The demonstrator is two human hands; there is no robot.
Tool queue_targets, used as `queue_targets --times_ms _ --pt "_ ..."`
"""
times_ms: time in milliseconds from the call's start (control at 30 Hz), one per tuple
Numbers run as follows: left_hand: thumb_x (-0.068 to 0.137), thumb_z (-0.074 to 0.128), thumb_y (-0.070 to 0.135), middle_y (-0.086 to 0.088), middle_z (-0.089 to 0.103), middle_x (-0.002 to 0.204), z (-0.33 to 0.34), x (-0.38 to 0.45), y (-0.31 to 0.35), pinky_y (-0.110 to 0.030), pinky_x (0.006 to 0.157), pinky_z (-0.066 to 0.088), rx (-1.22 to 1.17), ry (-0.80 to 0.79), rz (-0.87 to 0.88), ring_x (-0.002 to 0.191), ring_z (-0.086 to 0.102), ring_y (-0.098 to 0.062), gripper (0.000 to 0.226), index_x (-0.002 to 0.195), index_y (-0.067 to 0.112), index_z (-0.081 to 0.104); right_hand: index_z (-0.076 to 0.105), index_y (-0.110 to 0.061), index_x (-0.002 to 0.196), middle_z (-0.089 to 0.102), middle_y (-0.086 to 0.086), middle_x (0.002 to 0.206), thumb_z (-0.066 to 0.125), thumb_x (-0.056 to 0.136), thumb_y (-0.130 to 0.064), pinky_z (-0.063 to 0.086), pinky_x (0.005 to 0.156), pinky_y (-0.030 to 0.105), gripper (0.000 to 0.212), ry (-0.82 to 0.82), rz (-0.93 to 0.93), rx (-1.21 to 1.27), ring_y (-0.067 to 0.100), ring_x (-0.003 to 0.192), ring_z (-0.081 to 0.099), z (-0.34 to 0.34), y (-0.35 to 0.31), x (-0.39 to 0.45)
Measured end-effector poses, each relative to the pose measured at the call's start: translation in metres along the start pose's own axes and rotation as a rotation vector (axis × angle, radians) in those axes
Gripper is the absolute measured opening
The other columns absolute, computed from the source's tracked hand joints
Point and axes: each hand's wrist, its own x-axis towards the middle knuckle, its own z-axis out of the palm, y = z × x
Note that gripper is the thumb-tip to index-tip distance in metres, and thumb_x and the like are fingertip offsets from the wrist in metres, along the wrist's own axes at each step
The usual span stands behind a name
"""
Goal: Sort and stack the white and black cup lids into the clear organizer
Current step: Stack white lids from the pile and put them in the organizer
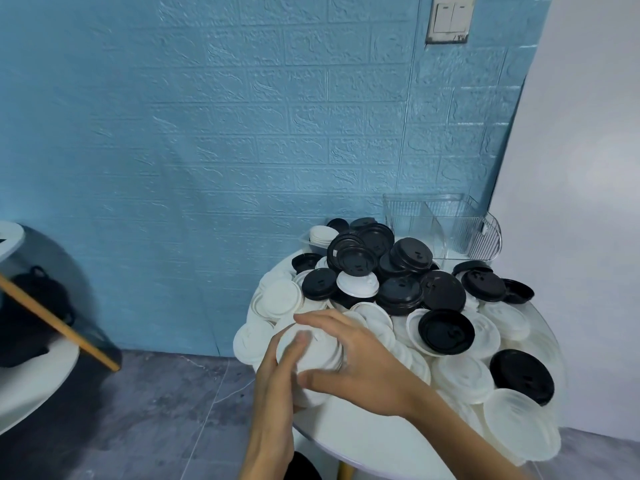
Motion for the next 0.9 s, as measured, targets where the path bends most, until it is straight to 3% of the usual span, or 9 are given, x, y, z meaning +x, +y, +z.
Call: queue_targets --times_ms 200,333,467,633,767,833,900 --pt "0.085 0.075 0.034 0.014 0.076 0.113 -0.003 0.006 -0.007 -0.052 0.099 0.053 0.032 0.038 0.004 0.116 0.069 -0.016 0.033 0.116 0.046 0.071 0.048 -0.037 0.146 0.044 -0.027 0.146 0.076 0.08 -0.035 0.032 0.115 0.018 0.071 0.003 -0.018 0.118 -0.004 0.141 0.037 0.007 0.006 -0.008" --pt "0.088 0.073 0.018 0.014 0.076 0.113 -0.007 0.008 -0.011 -0.057 0.102 0.051 0.032 0.059 0.019 0.119 0.067 -0.019 0.036 0.113 0.044 0.072 0.046 -0.039 0.148 0.042 -0.025 0.149 0.078 0.084 -0.032 0.028 0.115 0.015 0.071 0.019 -0.057 0.15 0.0 0.145 0.034 0.011 0.012 -0.012" --pt "0.087 0.074 0.014 0.012 0.077 0.114 -0.007 0.007 -0.015 -0.06 0.1 0.053 0.008 0.073 0.036 0.116 0.069 -0.02 0.036 0.111 0.041 0.074 0.046 -0.041 0.147 0.042 -0.025 0.15 0.078 0.085 -0.03 0.028 0.114 0.014 0.07 0.021 -0.076 0.165 0.001 0.144 0.035 0.014 0.015 -0.014" --pt "0.085 0.077 0.02 0.009 0.077 0.112 -0.009 0.007 -0.018 -0.04 0.072 0.059 -0.03 0.047 0.042 0.1 0.074 -0.012 0.035 0.112 0.042 0.073 0.04 -0.035 0.152 0.039 -0.026 0.153 0.079 0.084 -0.048 0.029 0.119 0.022 0.079 -0.047 -0.068 0.16 -0.001 0.146 0.032 0.009 0.018 -0.014" --pt "0.079 0.072 0.012 -0.001 0.077 0.117 -0.011 0.01 -0.012 -0.055 0.098 0.051 -0.136 0.078 0.014 0.106 0.069 -0.023 0.034 0.106 0.033 0.077 0.033 -0.035 0.155 0.04 -0.026 0.154 0.065 0.087 -0.064 0.028 0.118 0.02 0.081 -0.018 -0.016 0.273 -0.001 0.146 0.032 -0.013 0.022 -0.011" --pt "0.069 0.074 0.021 -0.001 0.076 0.117 -0.014 0.011 -0.01 -0.049 0.091 0.05 -0.168 0.078 0.004 0.098 0.07 -0.017 0.038 0.105 0.033 0.078 0.041 -0.035 0.151 0.043 -0.027 0.151 0.054 0.092 -0.067 0.029 0.118 0.024 0.069 0.066 -0.008 0.137 -0.001 0.144 0.034 -0.022 0.03 -0.007" --pt "0.073 0.074 0.02 0.0 0.076 0.115 -0.016 0.011 -0.01 -0.045 0.084 0.05 -0.167 0.071 0.008 0.094 0.07 -0.015 0.035 0.105 0.034 0.077 0.051 -0.034 0.144 0.046 -0.027 0.146 0.057 0.097 -0.053 0.03 0.119 0.03 0.051 0.114 0.027 -0.04 -0.004 0.141 0.036 -0.027 0.04 -0.002"
